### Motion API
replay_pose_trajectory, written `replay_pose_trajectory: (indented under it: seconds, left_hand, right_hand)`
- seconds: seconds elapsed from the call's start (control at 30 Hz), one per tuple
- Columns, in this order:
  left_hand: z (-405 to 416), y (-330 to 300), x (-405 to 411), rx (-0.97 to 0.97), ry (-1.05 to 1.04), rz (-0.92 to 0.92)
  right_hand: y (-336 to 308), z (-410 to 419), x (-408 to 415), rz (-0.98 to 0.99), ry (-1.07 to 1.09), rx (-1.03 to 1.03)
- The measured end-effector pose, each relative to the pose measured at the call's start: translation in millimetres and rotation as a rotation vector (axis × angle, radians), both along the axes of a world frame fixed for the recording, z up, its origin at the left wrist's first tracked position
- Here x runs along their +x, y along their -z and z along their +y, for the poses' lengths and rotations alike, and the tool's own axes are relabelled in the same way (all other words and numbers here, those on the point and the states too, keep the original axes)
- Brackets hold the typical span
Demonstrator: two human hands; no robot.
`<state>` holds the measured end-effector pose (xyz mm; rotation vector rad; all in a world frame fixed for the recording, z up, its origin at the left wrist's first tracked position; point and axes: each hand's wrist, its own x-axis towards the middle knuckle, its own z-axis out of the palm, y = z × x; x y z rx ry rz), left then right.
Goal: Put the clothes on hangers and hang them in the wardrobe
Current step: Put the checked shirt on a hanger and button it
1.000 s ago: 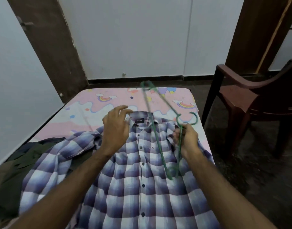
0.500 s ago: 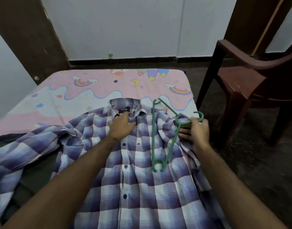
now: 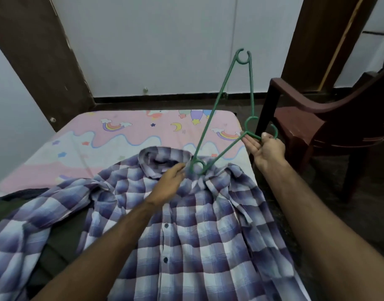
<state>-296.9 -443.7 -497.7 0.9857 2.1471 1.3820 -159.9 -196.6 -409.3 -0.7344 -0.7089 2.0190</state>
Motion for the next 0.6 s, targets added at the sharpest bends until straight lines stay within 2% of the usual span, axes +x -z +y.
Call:
replay_pose_trajectory:
  seconds: [0.13,0.23,0.3,0.43,0.6]
  left_hand:
    - [-18.3,-25.1,50.3,0.054,-0.062,-0.075]
    - [-37.5,-34.3,86.2,0.003,-0.011,0.165]
    - [-47.6,-39.6,112.0,-0.028,0.012,0.257]
    - [-67.6,-55.7,161.5,0.044,-0.052,0.280]
    - [-102.8,-86.6,221.5,0.168,0.127,0.224]
  right_hand:
    - [-40.6,-37.0,-0.3,0.050,-0.046,0.053]
    - [-66.4,-68.7,5.6,0.031,-0.102,0.182]
    - [-82.9,-94.9,9.6,-0.010,-0.180,0.329]
    - [-103.2,-151.6,16.4,-0.199,-0.362,0.682]
    - [-106.7,-188.2,38.7,-0.458,-0.585,0.898]
